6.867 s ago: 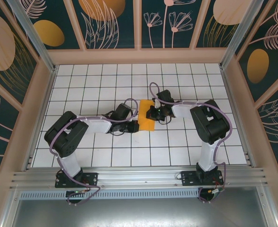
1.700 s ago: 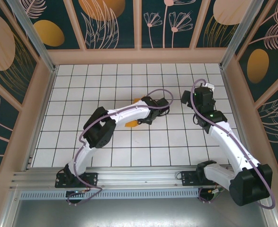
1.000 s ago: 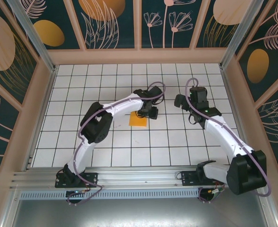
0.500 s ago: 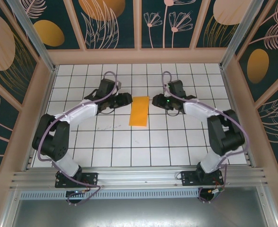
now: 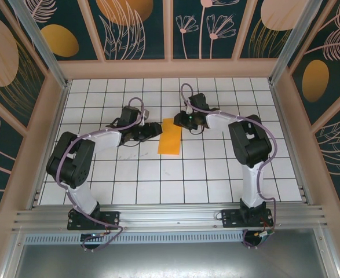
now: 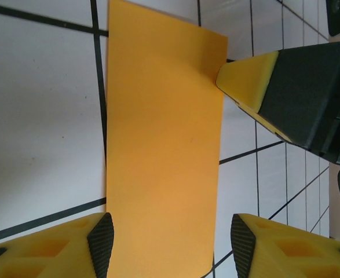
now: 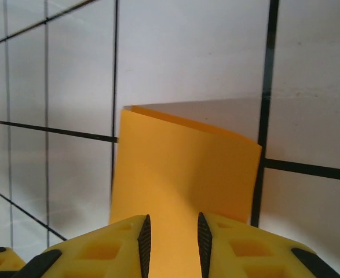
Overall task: Fold a paper plane with a square sheet of paper (fold left side to right side)
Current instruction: Third fold the triangle at the center of the table.
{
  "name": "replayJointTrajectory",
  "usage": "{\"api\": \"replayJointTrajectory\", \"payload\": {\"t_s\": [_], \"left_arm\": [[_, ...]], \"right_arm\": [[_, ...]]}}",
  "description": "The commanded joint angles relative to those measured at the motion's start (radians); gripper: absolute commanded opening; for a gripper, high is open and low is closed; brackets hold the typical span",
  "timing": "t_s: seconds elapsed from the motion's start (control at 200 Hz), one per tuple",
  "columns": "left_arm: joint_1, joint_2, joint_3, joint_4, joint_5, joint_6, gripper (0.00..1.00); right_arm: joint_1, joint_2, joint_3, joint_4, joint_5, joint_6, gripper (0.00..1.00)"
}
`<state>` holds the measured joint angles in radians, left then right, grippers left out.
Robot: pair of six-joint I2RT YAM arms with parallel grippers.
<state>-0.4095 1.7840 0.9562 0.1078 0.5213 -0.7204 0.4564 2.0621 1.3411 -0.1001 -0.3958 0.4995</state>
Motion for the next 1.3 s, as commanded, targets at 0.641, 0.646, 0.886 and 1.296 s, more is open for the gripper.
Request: {"api": "replayJointTrajectory", "payload": {"t_s": [0.641,0.646,0.886,1.296], "left_arm": [[-0.026,0.150,0.115,-0.031,0.091,0.016,0.60],[-0.026,0.151,0.115,-0.031,0.091,0.016,0.60],[-0.039,0.169,0.143,-0.096,0.044,0.042,0.63],[-0.058,0.187,0.149,-0.116,0.074,0.056,0.52]], "right_arm": [[-0.025,0.051,0.006,-0.051,-0.006,-0.089,0.26],[-0.025,0.051,0.005,-0.052,-0.007,-0.089,0.26],[-0.024,0.049,0.001,-0.044,-0.014,-0.088,0.26],[-0.024,0.049,0.003,-0.042,-0.018,-0.091,0.26]]}}
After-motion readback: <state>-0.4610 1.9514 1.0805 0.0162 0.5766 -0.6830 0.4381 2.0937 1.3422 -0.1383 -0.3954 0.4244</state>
